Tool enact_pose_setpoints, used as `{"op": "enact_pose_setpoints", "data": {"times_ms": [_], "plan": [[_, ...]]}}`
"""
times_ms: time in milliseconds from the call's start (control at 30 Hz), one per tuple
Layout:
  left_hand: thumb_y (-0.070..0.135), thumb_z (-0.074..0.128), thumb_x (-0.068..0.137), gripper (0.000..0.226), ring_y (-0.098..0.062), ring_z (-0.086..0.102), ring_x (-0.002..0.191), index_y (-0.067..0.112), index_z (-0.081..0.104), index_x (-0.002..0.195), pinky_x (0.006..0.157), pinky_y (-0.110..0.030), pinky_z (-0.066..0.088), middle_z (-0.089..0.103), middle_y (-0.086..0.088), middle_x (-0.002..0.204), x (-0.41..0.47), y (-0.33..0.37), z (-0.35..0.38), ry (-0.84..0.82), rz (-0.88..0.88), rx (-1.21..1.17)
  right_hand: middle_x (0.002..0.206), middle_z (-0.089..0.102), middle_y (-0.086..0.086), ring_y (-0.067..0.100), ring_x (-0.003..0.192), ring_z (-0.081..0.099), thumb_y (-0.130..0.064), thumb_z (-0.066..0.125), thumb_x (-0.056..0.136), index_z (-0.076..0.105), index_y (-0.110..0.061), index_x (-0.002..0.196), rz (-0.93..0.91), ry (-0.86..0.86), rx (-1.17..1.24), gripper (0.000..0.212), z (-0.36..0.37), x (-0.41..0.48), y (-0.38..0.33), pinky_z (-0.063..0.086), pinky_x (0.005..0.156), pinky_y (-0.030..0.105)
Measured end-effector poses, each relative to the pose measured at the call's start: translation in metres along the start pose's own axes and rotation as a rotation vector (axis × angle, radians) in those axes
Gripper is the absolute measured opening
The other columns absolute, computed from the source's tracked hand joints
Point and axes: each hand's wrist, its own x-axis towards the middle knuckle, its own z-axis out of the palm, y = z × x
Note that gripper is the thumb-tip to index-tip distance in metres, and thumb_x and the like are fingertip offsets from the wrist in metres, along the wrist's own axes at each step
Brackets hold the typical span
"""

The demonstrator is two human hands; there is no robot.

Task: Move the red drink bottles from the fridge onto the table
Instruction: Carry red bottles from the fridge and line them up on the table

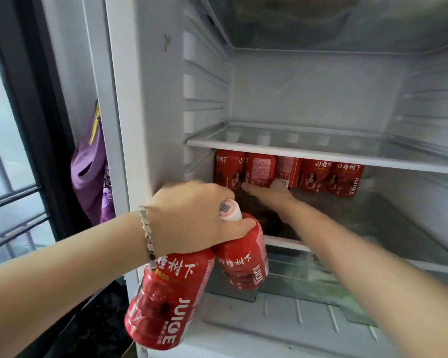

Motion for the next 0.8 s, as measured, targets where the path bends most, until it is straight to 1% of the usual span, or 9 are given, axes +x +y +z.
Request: {"op": "enact_pose_setpoints", "data": {"times_ms": [33,100,233,300,400,533,633,700,800], "plan": [[0.075,0.041,0.075,0.043,0.001,0.042,0.056,0.033,0.042,0.063,0.052,-0.012,0.028,0.044,0.019,0.063,0.0,0.0,0.0,-0.006,-0.007,-0.004,0.139,0.048,0.011,0.028,0.127,0.047,-0.049,0.079,0.064,0.035,-0.006,0.138,0.029,0.062,-0.024,0.097,0.007,0.014,0.001,0.04,0.106,0.042],[0.074,0.041,0.075,0.041,0.001,0.042,0.056,0.034,0.043,0.067,0.052,-0.011,0.027,0.044,0.019,0.063,0.0,-0.001,0.0,-0.021,-0.02,-0.005,0.139,0.046,0.013,0.031,0.128,0.045,-0.052,0.083,0.055,0.031,-0.005,0.136,0.032,0.177,-0.021,0.107,0.016,0.029,0.001,0.039,0.106,0.048],[0.073,0.04,0.078,0.039,-0.002,0.042,0.061,0.035,0.043,0.078,0.053,-0.012,0.026,0.04,0.018,0.066,0.001,0.0,0.0,-0.019,-0.031,0.023,0.134,0.051,0.011,0.029,0.124,0.049,-0.044,0.084,0.061,0.033,-0.01,0.131,0.011,0.294,-0.054,0.094,0.016,0.026,-0.006,0.039,0.105,0.046],[0.072,0.041,0.079,0.04,-0.002,0.041,0.059,0.032,0.041,0.075,0.053,-0.01,0.024,0.039,0.017,0.066,0.001,0.0,-0.001,-0.012,-0.041,0.021,0.135,0.05,0.01,0.028,0.124,0.049,-0.041,0.083,0.065,0.031,-0.01,0.134,0.002,0.266,-0.133,0.092,0.009,0.013,-0.009,0.042,0.103,0.042],[0.074,0.042,0.076,0.044,0.0,0.043,0.056,0.031,0.042,0.065,0.052,-0.01,0.029,0.044,0.017,0.063,0.001,-0.003,-0.002,-0.016,-0.03,-0.001,0.133,0.051,0.006,0.024,0.124,0.049,-0.033,0.086,0.062,0.027,-0.015,0.139,-0.052,0.199,-0.149,0.099,-0.004,-0.021,-0.01,0.041,0.1,0.037],[0.073,0.044,0.075,0.043,0.0,0.048,0.058,0.031,0.047,0.07,0.053,-0.01,0.036,0.049,0.017,0.066,0.003,-0.004,-0.001,-0.046,-0.022,-0.039,0.114,0.055,-0.005,0.016,0.11,0.056,-0.021,0.092,0.051,0.033,-0.021,0.135,-0.127,0.173,-0.067,0.103,-0.02,-0.074,0.002,0.044,0.099,0.034],[0.075,0.044,0.074,0.043,0.0,0.049,0.058,0.032,0.048,0.074,0.052,-0.011,0.036,0.049,0.017,0.066,0.004,-0.002,0.001,-0.057,-0.007,-0.041,0.115,0.058,-0.004,0.015,0.107,0.058,-0.017,0.092,0.047,0.037,-0.021,0.133,-0.11,0.173,-0.011,0.102,-0.032,-0.097,0.008,0.046,0.099,0.037],[0.076,0.043,0.073,0.044,0.001,0.05,0.058,0.032,0.05,0.074,0.052,-0.011,0.036,0.051,0.018,0.067,0.006,0.0,0.003,-0.046,0.011,-0.044,0.116,0.06,-0.001,0.016,0.105,0.059,-0.015,0.092,0.047,0.039,-0.02,0.133,-0.104,0.156,0.032,0.101,-0.037,-0.106,0.009,0.048,0.096,0.037],[0.075,0.043,0.074,0.046,0.0,0.051,0.062,0.031,0.054,0.078,0.054,-0.011,0.037,0.054,0.016,0.071,0.009,0.002,0.003,-0.01,0.04,-0.059,0.111,0.059,-0.006,0.012,0.1,0.059,-0.024,0.09,0.056,0.042,-0.019,0.129,-0.142,0.199,0.074,0.088,-0.041,-0.113,-0.003,0.047,0.086,0.03]]}}
